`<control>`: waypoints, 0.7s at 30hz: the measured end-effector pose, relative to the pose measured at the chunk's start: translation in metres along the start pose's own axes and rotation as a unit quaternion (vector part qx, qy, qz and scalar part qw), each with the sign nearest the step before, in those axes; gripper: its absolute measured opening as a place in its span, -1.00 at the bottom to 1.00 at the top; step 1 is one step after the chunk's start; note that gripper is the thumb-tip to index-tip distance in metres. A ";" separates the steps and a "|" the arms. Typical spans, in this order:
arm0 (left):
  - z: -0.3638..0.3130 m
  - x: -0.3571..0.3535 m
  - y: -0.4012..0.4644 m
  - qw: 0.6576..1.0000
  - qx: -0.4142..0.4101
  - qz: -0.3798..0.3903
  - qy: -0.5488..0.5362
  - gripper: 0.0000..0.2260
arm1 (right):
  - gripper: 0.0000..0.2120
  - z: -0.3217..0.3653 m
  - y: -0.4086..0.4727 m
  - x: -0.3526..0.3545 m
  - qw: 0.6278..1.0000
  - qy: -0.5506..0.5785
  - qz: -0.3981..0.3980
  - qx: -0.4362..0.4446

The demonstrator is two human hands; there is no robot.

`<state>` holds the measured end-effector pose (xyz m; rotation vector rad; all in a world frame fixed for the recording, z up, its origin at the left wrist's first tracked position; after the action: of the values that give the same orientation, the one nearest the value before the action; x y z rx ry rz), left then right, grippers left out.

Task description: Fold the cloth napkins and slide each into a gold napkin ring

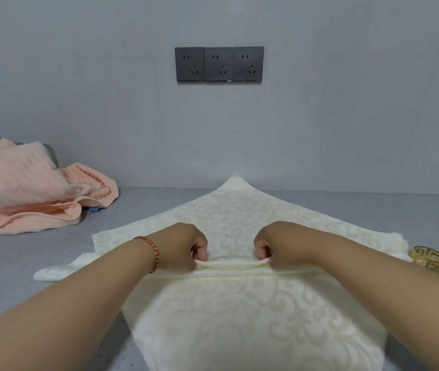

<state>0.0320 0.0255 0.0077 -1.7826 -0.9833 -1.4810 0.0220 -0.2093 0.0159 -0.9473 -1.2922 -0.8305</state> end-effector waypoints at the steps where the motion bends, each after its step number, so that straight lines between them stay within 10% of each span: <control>1: 0.000 -0.001 -0.003 1.000 -0.002 0.004 0.000 -0.83 | -0.74 -0.001 -0.002 -0.001 1.000 0.007 0.006 -0.001; 11: -0.022 -0.017 -0.026 0.994 0.005 0.109 -0.001 -0.55 | -0.80 0.011 -0.030 -0.014 0.999 0.038 0.003 0.005; 21: -0.019 -0.038 -0.038 0.994 -0.047 0.076 0.068 -0.40 | -0.32 0.042 -0.044 -0.051 0.997 0.038 0.024 0.062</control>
<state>-0.0140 0.0236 -0.0261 -1.7524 -0.7056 -1.5516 -0.0406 -0.1890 -0.0284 -0.8378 -1.2362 -0.7347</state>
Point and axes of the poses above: each hand's wrist, its own y-axis towards the middle knuckle, its own x-axis out of the back of the hand, z = x × y, the point moved 1 cm from there along y, towards the middle knuckle, and after that the axes turned 3 degrees about -x, right-handed, at the moved point
